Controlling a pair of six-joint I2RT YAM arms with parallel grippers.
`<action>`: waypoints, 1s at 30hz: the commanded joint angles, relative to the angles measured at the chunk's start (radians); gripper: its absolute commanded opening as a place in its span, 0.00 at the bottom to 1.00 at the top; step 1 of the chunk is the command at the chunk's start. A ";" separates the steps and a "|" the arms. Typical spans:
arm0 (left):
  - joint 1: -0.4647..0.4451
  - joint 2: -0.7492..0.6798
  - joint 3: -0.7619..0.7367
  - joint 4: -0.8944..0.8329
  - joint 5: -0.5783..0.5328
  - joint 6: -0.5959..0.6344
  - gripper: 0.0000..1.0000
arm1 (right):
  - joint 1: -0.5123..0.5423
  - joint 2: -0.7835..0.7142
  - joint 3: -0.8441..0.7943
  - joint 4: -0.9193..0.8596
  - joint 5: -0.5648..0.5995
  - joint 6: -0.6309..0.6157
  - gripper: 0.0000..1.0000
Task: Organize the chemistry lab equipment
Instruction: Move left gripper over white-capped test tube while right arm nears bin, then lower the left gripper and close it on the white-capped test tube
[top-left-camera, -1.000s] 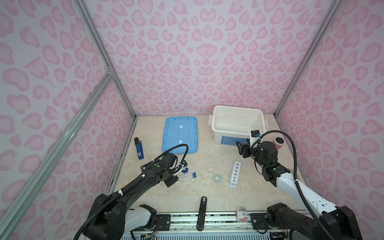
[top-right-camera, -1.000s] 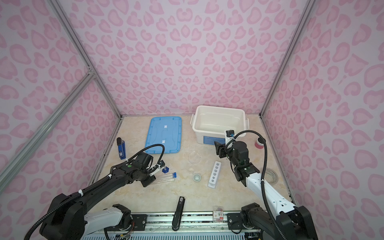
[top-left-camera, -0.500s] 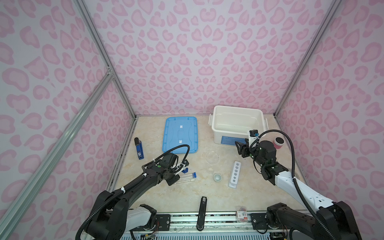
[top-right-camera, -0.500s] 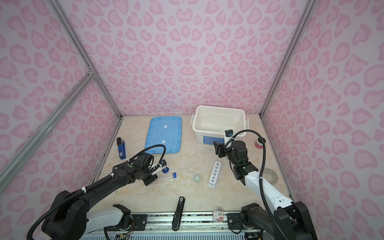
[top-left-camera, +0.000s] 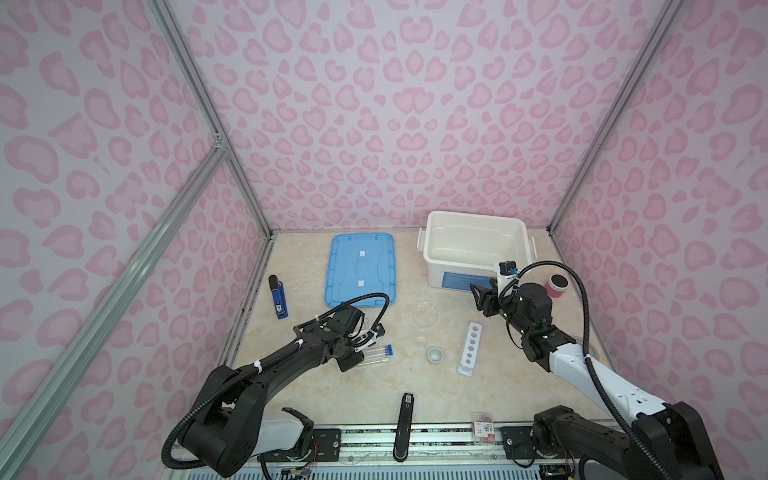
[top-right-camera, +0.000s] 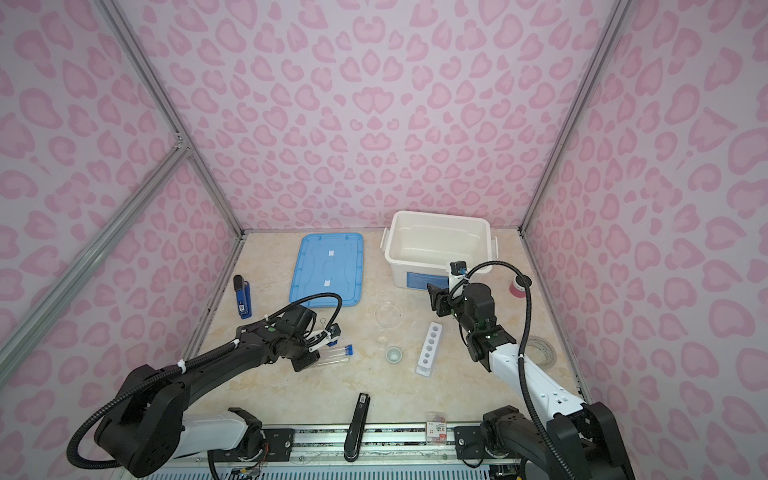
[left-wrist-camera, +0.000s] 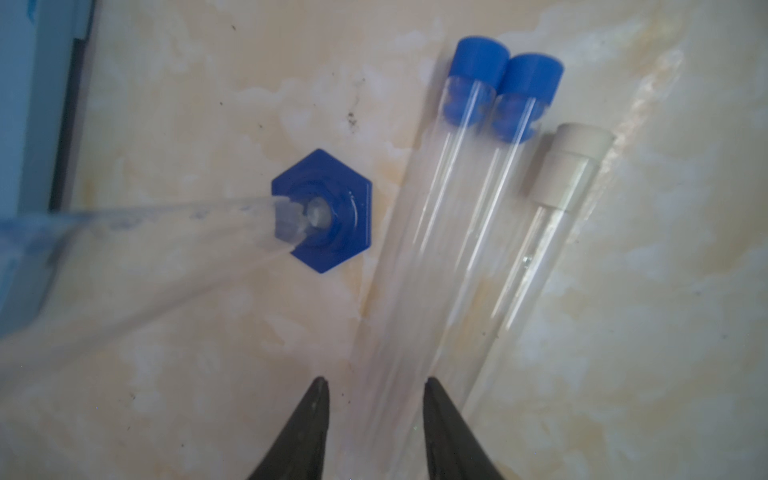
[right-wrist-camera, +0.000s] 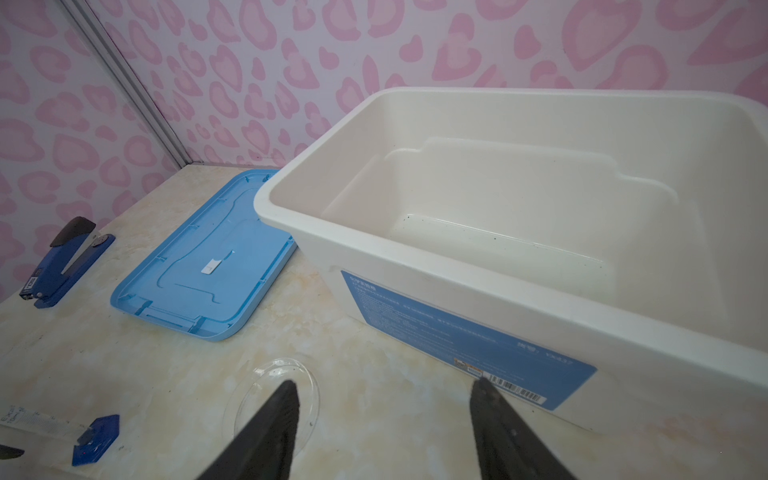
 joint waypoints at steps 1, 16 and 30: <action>-0.007 0.012 0.010 0.016 -0.007 0.016 0.40 | -0.001 -0.001 -0.010 0.025 0.008 0.002 0.65; -0.048 0.033 0.011 0.011 -0.011 0.013 0.37 | -0.005 -0.009 -0.024 0.031 0.011 0.003 0.65; -0.048 -0.082 0.045 -0.046 -0.030 0.007 0.37 | -0.005 -0.063 -0.033 0.007 -0.003 0.025 0.65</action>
